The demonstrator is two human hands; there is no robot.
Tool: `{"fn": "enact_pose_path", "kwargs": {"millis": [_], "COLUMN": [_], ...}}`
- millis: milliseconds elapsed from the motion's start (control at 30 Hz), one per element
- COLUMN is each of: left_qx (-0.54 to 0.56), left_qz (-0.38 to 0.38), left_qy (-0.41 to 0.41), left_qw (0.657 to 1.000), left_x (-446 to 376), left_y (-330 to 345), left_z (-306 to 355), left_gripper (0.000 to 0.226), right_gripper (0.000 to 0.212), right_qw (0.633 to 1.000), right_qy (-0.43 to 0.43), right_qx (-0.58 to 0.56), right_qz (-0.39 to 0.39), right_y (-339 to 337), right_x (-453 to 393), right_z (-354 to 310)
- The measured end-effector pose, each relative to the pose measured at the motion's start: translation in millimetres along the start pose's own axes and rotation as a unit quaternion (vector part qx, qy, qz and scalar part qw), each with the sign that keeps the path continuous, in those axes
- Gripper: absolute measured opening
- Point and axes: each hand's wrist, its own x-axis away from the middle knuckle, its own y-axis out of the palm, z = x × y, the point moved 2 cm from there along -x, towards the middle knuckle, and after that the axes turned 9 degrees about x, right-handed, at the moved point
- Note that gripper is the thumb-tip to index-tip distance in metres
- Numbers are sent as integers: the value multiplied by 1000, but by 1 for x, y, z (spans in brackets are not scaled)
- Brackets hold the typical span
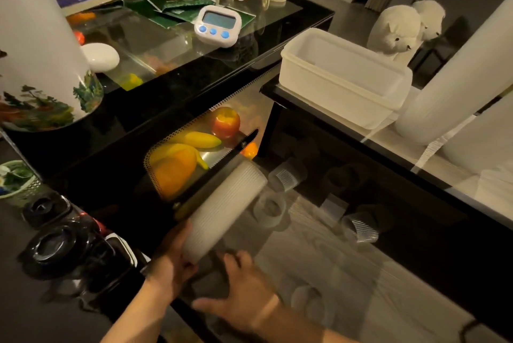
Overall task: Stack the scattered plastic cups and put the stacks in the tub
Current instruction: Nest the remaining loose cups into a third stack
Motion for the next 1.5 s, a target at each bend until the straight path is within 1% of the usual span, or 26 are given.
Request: {"fn": "enact_pose_path", "kwargs": {"millis": [133,200,267,333,367,400,467,500,600,633,667,733,800,900,1033,1100,1133,1167,1200,1233,1267,1300,1333,1400,1467,1500], "left_qx": [8,-2,-9,21,31,32,34,33,16,11,7,19,30,18,-14,4,16,29,43,58,78,99,114,122,119,113], "left_qz": [22,25,16,-17,-35,-49,-55,-62,-88,-95,-105,-134,-161,-169,-162,-147,-142,-141,-143,-144,-147,-147,-148,-153,-142,-135], "left_qy": [-10,-15,-11,-20,-23,-21,-18,-13,-2,-3,-6,-26,-39,-28,-6,0,-3,-5,-8,-11,-16,-18,-18,-18,-22,-27], "left_qw": [1000,1000,1000,999,999,998,998,997,996,995,994,991,986,985,987,989,990,990,989,988,986,984,982,981,983,984], "left_x": [-8,-10,-7,-5,-5,-4,-6,-6,-1,1,7,10,14,15,19,15,12,8,7,5,5,5,7,7,6,5], "left_y": [3,2,1,-2,-4,-6,-8,-6,3,7,11,16,22,24,29,25,22,19,17,15,15,13,13,11,6,4], "left_z": [-14,-12,-6,-1,2,6,11,13,17,17,17,17,18,19,22,27,29,31,33,34,36,38,42,46,46,46], "left_gripper": [29,38,37,30,28,28,34,34,17,17,18,28,31,27,37,42,45,48,48,45,42,39,38,41,47,50], "right_gripper": [96,85,83,63,46,31,25,27,29,30,31,31,26,25,28,37,43,44,42,38,37,44,52,62,66,61], "right_qw": [997,998,999,982,956,908,777,742,687,682,698,752,784,822,885,884,867,846,836,855,905,946,970,988,986,981], "right_qy": [-12,-5,31,98,134,167,204,192,101,63,39,11,-8,11,56,54,61,77,105,139,161,169,162,123,110,123], "right_qx": [56,54,-25,-151,-238,-351,-557,-603,-677,-689,-681,-637,-604,-557,-448,-454,-484,-513,-513,-460,-340,-224,-139,-67,-89,-105], "right_qz": [-59,-45,-5,63,104,158,211,220,245,236,219,172,140,120,113,95,102,126,163,195,198,163,119,63,87,106], "right_y": [12,11,0,-16,-31,-49,-90,-111,-162,-175,-181,-185,-184,-177,-166,-162,-160,-157,-150,-143,-131,-116,-102,-66,-39,-30], "right_x": [2,2,0,-3,-1,2,12,21,48,52,54,52,50,46,37,33,28,20,7,-5,-21,-35,-45,-64,-80,-87], "right_z": [-5,1,17,40,52,63,84,92,106,104,101,94,88,90,89,83,80,81,87,93,102,108,108,112,126,135]}}
